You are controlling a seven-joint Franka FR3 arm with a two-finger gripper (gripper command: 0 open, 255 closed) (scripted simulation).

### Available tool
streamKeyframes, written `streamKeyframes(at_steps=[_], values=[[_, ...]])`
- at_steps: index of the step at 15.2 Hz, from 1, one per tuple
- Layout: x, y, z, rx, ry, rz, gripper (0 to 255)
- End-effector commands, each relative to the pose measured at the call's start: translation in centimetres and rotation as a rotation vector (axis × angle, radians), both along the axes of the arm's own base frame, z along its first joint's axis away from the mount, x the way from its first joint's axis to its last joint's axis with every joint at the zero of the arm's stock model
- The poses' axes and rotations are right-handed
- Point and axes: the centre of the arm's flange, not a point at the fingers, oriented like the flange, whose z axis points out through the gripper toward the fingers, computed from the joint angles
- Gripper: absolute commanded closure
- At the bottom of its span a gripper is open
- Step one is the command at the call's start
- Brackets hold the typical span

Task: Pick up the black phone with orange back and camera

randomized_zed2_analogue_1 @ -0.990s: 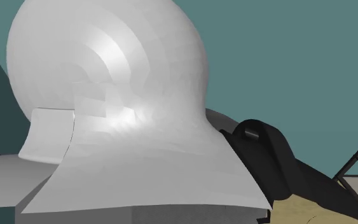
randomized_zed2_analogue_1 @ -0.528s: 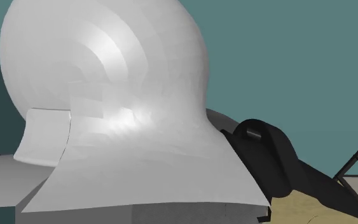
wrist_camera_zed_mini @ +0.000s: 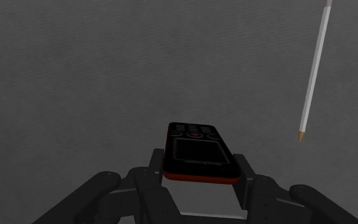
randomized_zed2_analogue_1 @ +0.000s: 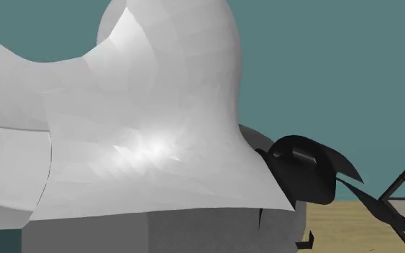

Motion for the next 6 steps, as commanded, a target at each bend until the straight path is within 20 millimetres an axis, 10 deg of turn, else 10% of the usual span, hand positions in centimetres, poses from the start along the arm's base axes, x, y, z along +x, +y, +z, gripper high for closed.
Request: streamKeyframes(at_steps=[1,6], values=[[-0.1,0.1,1.0,0.000,0.000,0.000,255],[-0.1,0.1,2.7,0.000,0.000,0.000,255]])
